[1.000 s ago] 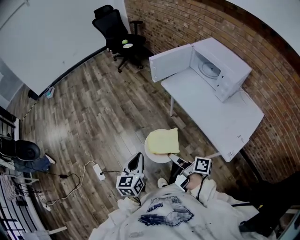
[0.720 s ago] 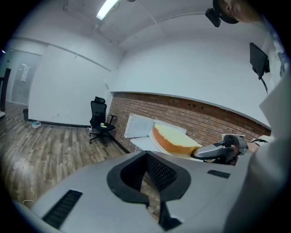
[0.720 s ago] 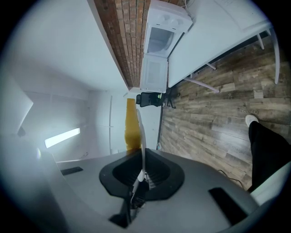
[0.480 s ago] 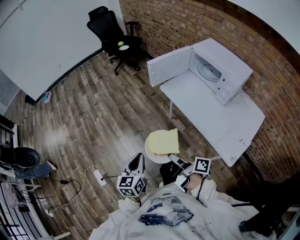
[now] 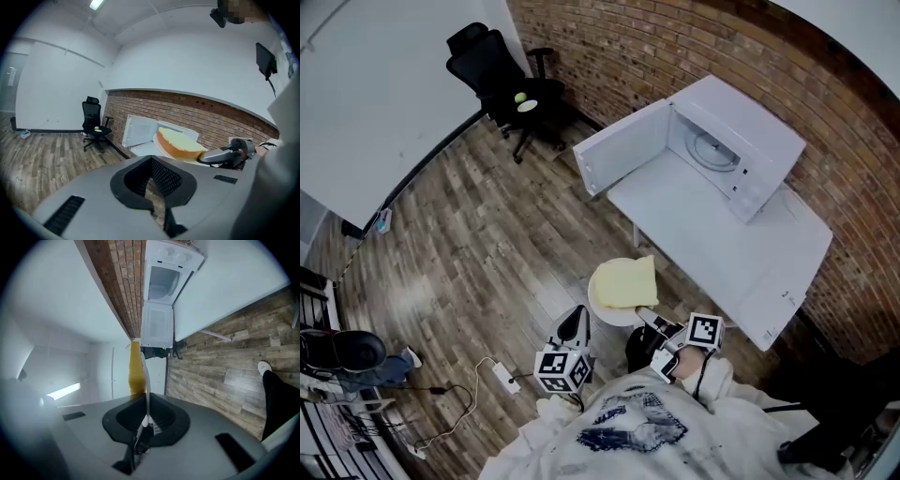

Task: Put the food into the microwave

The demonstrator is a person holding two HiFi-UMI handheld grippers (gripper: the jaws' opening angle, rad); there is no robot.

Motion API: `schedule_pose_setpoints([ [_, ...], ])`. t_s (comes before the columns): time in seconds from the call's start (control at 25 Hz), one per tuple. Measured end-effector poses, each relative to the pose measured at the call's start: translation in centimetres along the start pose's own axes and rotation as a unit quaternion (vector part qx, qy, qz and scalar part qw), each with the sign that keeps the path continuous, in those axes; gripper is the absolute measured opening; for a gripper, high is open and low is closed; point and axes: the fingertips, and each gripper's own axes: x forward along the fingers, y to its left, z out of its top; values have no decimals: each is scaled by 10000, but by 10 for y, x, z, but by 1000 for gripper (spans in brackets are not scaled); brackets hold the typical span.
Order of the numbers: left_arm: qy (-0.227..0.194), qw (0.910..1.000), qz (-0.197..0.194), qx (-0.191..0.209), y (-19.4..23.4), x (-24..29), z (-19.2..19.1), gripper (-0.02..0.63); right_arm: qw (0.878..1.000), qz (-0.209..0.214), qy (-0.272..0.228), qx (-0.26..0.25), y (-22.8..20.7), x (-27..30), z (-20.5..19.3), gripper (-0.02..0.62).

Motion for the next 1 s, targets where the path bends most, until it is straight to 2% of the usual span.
schedule_pose_setpoints([
  [0.32, 120, 9987, -446, 205, -6, 102, 46, 8, 9990, -18, -432, 74, 6, 27, 93, 23],
  [0.64, 284, 9943, -939, 423, -26, 199, 72, 8, 9954, -32, -948, 105, -2, 33, 181, 23],
  [0.84, 370, 9914, -1160, 478, -40, 236, 84, 8, 9925, -77, -1208, 191, -3, 28, 217, 23],
  [1.0, 495, 9884, -1327, 553, -50, 257, 83, 8, 9885, -163, -1390, 575, -8, 23, 230, 23],
])
